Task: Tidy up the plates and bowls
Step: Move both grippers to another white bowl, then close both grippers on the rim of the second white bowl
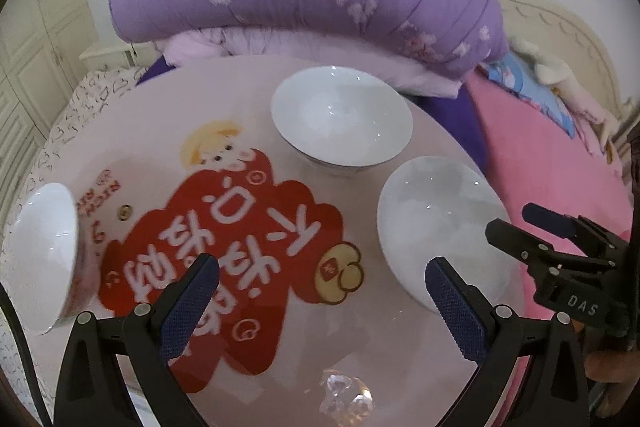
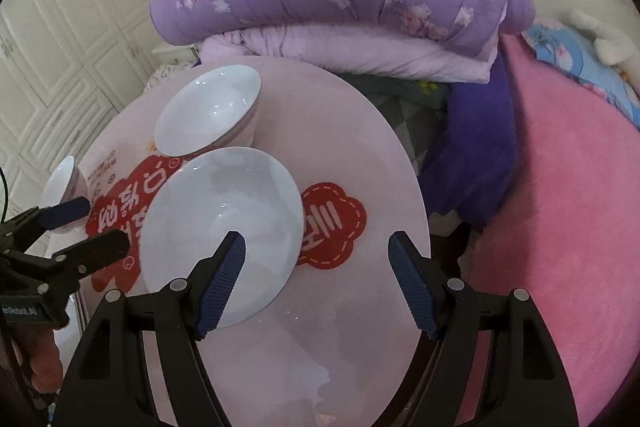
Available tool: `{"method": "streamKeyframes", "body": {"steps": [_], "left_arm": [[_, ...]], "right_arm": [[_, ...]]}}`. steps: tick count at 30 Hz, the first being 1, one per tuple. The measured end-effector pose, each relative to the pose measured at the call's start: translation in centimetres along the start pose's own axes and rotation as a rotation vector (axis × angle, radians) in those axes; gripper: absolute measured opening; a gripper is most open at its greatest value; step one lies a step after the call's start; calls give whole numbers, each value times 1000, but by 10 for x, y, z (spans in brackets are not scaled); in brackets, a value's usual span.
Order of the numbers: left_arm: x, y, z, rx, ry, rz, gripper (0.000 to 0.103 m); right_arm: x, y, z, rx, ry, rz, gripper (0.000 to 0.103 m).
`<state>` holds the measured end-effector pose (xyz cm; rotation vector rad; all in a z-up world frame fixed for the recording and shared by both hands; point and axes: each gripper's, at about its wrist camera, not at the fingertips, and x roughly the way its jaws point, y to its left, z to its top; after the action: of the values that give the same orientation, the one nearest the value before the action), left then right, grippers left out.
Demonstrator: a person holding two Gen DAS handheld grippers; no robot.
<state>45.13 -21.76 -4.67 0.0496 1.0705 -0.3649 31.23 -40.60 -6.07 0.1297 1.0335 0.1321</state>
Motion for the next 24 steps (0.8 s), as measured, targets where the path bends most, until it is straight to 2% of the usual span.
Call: {"method": "streamKeyframes", "body": {"steps": [6,10,12,16,18,19,21,24], "left_arm": [[31,-9,10,-2,45,17,99],[46,-13,11,-15,71,17,89],[52,-13,12,-24,86,4,74],[58,-14,15,-38,107,-58,55],[58,-16,16,-34,112,-86,37],[59,-18,16,-35,116,-104,31],[59,-20,17,-39,123,-132,11],[59,-20,16,-57,119,-126,9]], "right_arm": [[16,-1,4,-17,42,-14,69],[25,-3,8,-22,55,-30,52],[28,-3,8,-13,65,-10,43],[30,2,9,-21,75,26,26],[31,5,10,-20,77,38,16],[31,7,10,-18,78,43,12],[30,9,10,-12,73,47,10],[29,9,9,7,74,51,10]]}}
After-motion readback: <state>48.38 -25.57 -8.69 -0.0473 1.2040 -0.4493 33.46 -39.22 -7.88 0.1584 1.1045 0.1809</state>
